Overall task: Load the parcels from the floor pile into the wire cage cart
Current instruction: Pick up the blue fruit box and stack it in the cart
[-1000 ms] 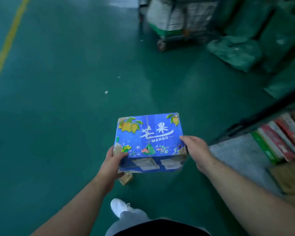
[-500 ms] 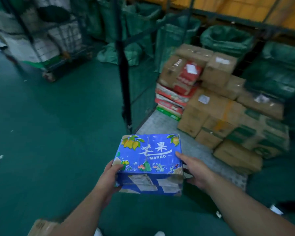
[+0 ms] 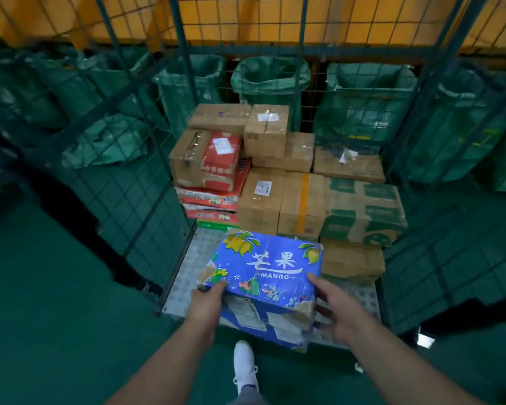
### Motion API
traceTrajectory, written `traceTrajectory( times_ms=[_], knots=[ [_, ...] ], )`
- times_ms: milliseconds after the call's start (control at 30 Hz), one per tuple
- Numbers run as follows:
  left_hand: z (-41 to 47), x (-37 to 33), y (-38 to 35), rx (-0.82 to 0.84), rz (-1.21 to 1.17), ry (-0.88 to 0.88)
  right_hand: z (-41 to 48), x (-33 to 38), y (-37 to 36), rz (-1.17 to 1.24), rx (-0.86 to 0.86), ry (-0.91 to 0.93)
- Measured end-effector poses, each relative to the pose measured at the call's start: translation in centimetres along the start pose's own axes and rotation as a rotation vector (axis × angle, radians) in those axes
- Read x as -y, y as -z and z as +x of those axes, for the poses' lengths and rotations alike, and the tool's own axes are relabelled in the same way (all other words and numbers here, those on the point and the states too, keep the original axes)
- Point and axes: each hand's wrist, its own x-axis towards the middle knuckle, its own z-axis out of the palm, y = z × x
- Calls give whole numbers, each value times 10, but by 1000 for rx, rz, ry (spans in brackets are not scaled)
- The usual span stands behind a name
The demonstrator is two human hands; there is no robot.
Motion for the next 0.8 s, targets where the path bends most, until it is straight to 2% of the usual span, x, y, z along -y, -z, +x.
traceTrajectory(
  times_ms=[100, 300, 433, 533, 800],
  knots=[
    [21, -32, -50, 92, 51, 19, 28, 26, -5, 91, -61, 5],
    [81, -88, -137, 407, 176, 65, 82, 86, -24, 297, -191, -3],
    [113, -137, -190, 558, 222, 75, 118, 142, -43, 438, -201, 11],
    [127, -159, -222, 605, 190, 90, 143, 173, -57, 513, -174, 21],
    [195, -185, -281, 552, 79, 16, 208, 220, -53, 633, -120, 38]
  ],
)
